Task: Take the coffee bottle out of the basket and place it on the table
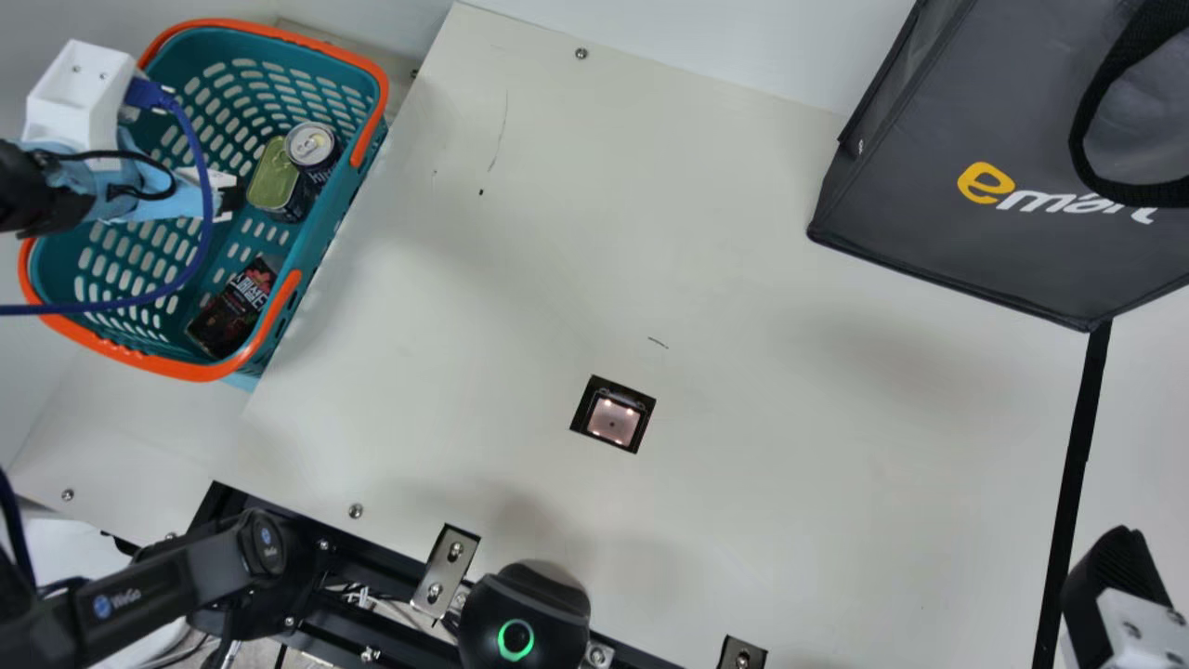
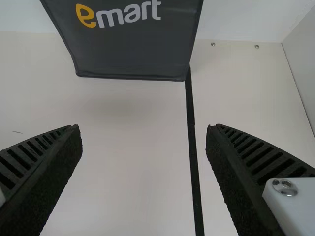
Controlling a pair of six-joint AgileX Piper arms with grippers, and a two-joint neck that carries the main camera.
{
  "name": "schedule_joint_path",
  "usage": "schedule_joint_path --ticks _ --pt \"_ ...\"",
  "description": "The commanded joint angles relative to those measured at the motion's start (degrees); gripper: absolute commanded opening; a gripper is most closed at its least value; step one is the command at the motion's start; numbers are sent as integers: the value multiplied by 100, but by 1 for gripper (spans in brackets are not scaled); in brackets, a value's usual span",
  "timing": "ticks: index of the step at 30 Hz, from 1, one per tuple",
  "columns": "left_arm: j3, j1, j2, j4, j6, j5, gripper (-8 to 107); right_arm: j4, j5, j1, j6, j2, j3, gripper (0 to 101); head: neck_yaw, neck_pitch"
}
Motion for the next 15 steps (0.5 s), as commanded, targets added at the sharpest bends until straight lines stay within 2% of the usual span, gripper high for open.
schedule_joint_path --ticks 1,15 --pt "-20 20 99 -65 181 26 90 0 0 0 0 0 0 91 14 -148" --pt "-41 169 784 -402 1246 -122 90 0 0 0 0 0 0 91 14 -148"
